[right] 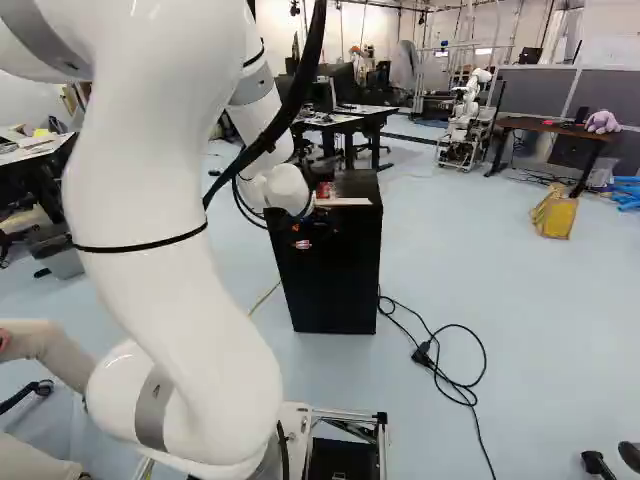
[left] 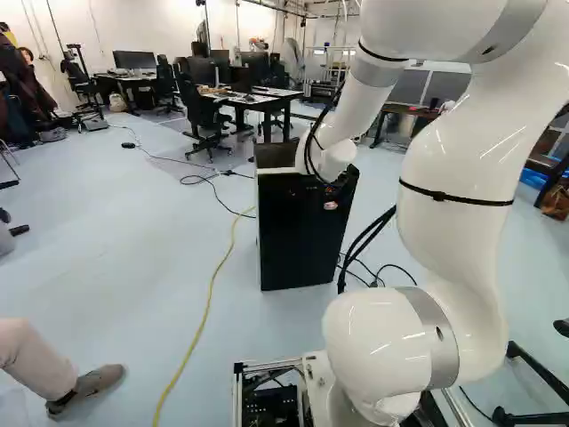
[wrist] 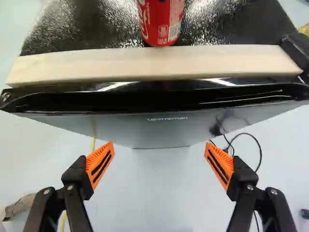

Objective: Grab a drink from the fridge

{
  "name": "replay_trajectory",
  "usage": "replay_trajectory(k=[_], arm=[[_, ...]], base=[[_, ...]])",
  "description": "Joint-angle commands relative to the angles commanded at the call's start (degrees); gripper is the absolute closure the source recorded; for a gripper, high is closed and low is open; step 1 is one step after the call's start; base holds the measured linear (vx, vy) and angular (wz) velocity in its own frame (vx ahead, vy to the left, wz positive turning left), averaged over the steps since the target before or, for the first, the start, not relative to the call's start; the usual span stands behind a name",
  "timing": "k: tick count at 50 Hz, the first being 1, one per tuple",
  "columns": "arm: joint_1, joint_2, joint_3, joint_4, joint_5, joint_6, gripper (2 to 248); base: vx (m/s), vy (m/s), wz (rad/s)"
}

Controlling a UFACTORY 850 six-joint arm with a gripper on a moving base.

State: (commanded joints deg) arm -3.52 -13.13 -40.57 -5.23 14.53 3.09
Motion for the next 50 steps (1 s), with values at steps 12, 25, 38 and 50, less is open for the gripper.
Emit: replay_trajectory(k=[12,25,38,50], arm=[[0.4,3.1,3.6,-0.9,6.3,0.0,3],[0.8,6.6,7.5,-1.9,13.0,0.0,3],[1.4,10.2,11.4,-3.0,19.7,0.0,3],[1.9,12.1,13.4,-3.9,25.5,0.0,3]], base=[[0.0,0.0,0.0],[0.0,0.0,0.0],[0.0,0.0,0.0],[0.0,0.0,0.0]])
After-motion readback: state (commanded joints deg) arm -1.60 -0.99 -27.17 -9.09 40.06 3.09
